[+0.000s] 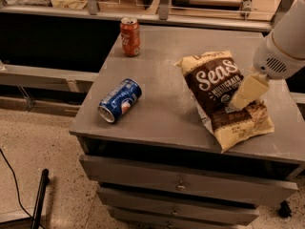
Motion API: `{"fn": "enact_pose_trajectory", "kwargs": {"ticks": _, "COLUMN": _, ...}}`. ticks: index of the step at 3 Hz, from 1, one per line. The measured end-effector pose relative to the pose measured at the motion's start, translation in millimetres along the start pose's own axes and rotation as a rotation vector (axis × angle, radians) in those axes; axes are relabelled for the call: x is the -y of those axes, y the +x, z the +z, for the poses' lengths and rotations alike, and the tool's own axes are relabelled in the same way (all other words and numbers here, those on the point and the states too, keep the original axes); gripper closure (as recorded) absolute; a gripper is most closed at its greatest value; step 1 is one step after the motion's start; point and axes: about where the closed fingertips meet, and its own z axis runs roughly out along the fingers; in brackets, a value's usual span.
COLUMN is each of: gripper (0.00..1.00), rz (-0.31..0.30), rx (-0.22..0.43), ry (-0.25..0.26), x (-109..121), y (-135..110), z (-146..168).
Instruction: Move brown chip bag near coke can
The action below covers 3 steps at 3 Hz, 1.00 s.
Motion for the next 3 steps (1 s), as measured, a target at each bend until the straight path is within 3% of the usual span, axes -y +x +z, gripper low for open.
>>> {"fn": "enact_pose_trajectory", "kwargs": {"ticks": 1, "gripper": 0.52, "rz": 0.001, "rx": -0.001, "ry": 0.000, "x": -0.4, "y": -0.2, "z": 0.6}}
{"fn": "enact_pose_trajectory", "kwargs": {"ticks": 2, "gripper": 0.76, "rz": -0.034, "rx": 0.010, "ry": -0.023, "x": -4.3, "y": -2.9, "z": -0.7}}
{"fn": "enact_pose_trajectory", "kwargs": {"ticks": 3, "gripper": 0.98, "rz": -0.067, "rx": 0.061, "ry": -0.029, "x": -0.7, "y": -15.7, "z": -12.8}}
